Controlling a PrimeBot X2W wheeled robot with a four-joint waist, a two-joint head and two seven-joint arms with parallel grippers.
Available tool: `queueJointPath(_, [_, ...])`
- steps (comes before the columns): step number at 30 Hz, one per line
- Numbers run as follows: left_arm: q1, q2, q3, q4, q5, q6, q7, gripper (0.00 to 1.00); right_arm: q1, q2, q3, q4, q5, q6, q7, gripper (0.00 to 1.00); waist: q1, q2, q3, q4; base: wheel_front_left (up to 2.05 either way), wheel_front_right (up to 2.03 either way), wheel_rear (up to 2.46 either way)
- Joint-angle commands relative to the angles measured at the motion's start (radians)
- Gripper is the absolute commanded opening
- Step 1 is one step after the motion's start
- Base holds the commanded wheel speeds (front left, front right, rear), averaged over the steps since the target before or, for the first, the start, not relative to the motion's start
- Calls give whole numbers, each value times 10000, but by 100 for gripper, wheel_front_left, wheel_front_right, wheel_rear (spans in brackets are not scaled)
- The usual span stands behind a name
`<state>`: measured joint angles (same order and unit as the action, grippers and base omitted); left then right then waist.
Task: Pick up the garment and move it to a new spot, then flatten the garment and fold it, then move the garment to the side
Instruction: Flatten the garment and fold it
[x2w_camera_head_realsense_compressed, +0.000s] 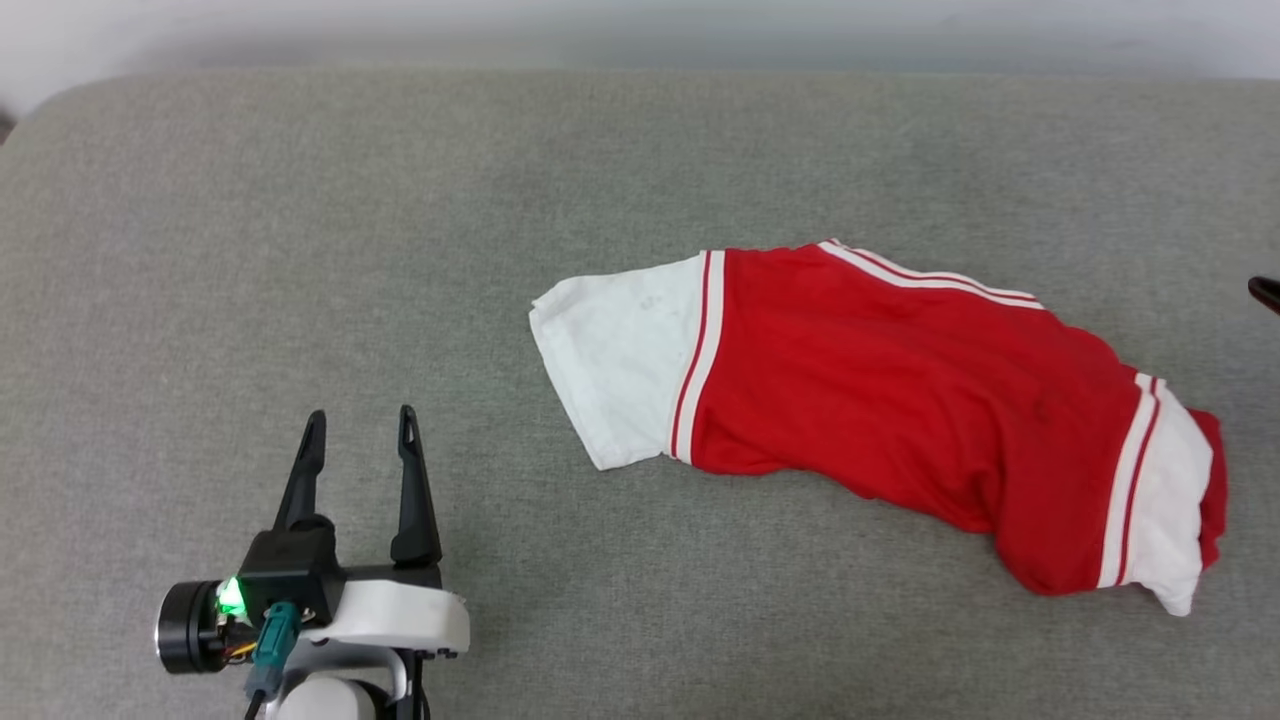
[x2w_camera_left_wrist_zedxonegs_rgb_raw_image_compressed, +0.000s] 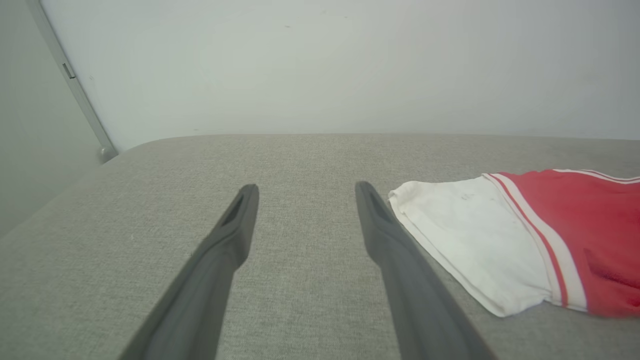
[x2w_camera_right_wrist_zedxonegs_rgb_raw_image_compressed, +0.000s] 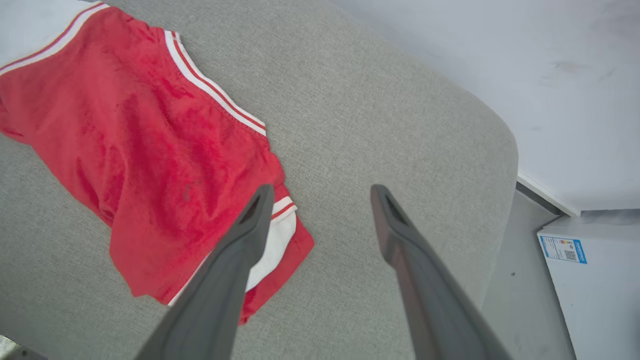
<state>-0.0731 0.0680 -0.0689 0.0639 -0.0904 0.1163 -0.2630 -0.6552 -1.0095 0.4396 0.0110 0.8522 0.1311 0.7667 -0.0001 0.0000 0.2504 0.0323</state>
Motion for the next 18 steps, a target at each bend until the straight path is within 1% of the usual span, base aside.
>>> queueJointPath(1, [-156, -6, -25, -31, 85, -30, -25, 100, -255, 174, 100, 131, -110, -9, 290, 100, 1, 0, 182, 139, 0, 0, 0])
queueJointPath(4, [-390, -47, -149, -61, 111, -119, -25, 100, -927, 527, 359, 644, -262, -9, 1488, 100, 1, 0, 518, 396, 0, 0, 0])
queueJointPath(6, [-554, -65, -233, -103, 152, -164, -25, 100, -1315, 865, 500, 1069, -452, -7, 2085, 100, 1, 0, 768, 569, 0, 0, 0])
queueJointPath(8, [-714, -93, -342, -167, 182, -174, -25, 100, -1589, 1179, 617, 1547, -675, -9, 2454, 100, 1, 0, 1046, 751, 0, 0, 0])
queueJointPath(10, [-887, -117, -426, -239, 160, -177, -25, 100, -1784, 1583, 621, 2071, -879, -7, 2515, 100, 1, 0, 1334, 903, 0, 0, 0])
queueJointPath(13, [-1131, -139, -501, -334, 103, -143, -25, 100, -1992, 2078, 661, 2836, -1323, -7, 2261, 100, 1, 0, 1736, 1095, 0, 0, 0])
queueJointPath(18, [-1466, -161, -576, -441, 123, -88, -25, 100, -1703, 2748, 1037, 3963, -1506, -6, 1906, 100, 1, 0, 2182, 1296, 0, 0, 0])
